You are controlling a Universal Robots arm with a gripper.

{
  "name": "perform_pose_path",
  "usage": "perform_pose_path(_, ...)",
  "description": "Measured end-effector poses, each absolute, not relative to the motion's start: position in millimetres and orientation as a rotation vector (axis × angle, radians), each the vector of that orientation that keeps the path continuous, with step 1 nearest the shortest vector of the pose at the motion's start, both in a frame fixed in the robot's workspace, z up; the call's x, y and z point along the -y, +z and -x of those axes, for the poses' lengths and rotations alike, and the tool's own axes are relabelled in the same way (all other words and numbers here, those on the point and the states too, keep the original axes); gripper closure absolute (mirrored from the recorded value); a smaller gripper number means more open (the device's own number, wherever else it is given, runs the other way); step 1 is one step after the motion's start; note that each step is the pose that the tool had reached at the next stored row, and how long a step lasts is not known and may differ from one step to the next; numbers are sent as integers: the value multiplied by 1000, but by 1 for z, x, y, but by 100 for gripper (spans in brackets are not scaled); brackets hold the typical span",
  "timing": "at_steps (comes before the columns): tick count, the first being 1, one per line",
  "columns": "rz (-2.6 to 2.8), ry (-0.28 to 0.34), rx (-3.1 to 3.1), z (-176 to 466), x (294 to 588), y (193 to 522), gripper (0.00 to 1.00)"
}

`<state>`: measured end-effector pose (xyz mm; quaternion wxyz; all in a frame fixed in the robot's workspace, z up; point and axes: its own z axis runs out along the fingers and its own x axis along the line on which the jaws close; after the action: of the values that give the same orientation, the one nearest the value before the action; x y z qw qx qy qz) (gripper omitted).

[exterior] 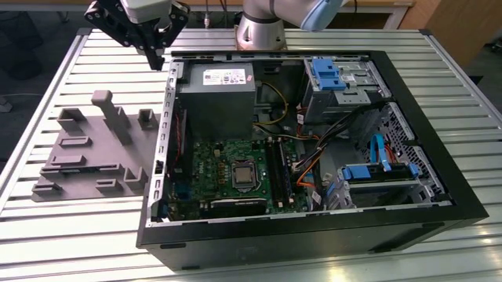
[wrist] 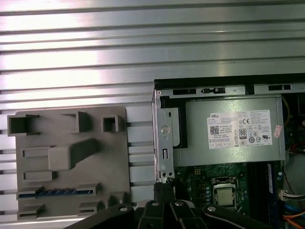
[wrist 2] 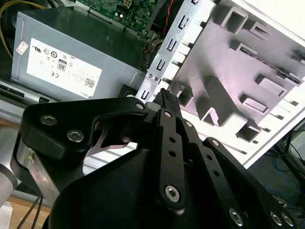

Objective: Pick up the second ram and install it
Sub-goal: 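Reach for the second ram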

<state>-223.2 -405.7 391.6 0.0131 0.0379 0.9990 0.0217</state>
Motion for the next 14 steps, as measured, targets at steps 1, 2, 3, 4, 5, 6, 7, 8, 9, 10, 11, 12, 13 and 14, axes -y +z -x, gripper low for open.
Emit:
perform_pose_path(1, -118, 68, -3112, 224, 406, 392, 87)
perform_pose_path(2, -118, 68, -3113, 225, 406, 392, 87)
perform_pose_path(3, -118, 68, -3112, 226, 406, 392, 87)
perform_pose_path(4, -118, 68, -3112, 226, 406, 392, 87)
perform_pose_path(5, -118, 68, -3112, 227, 406, 392, 87)
perform_pose_path(6, -118, 68, -3113, 228, 406, 392, 87)
perform_pose_path(7, -118, 68, -3112, 228, 406, 391, 87)
perform_pose_path(8, -118, 68, -3112, 229, 406, 391, 87)
perform_pose_path(9, -118, 68, -3112, 229, 406, 391, 87)
perform_pose_path(10, -118, 68, -3112, 230, 406, 391, 87)
perform_pose_path(11, -118, 68, -3112, 230, 406, 391, 87)
perform_pose_path(12, -118, 68, -3113, 231, 406, 391, 87)
perform_pose_path(13, -118, 68, -3112, 231, 406, 391, 87)
perform_pose_path(14, -118, 68, -3112, 232, 406, 391, 87)
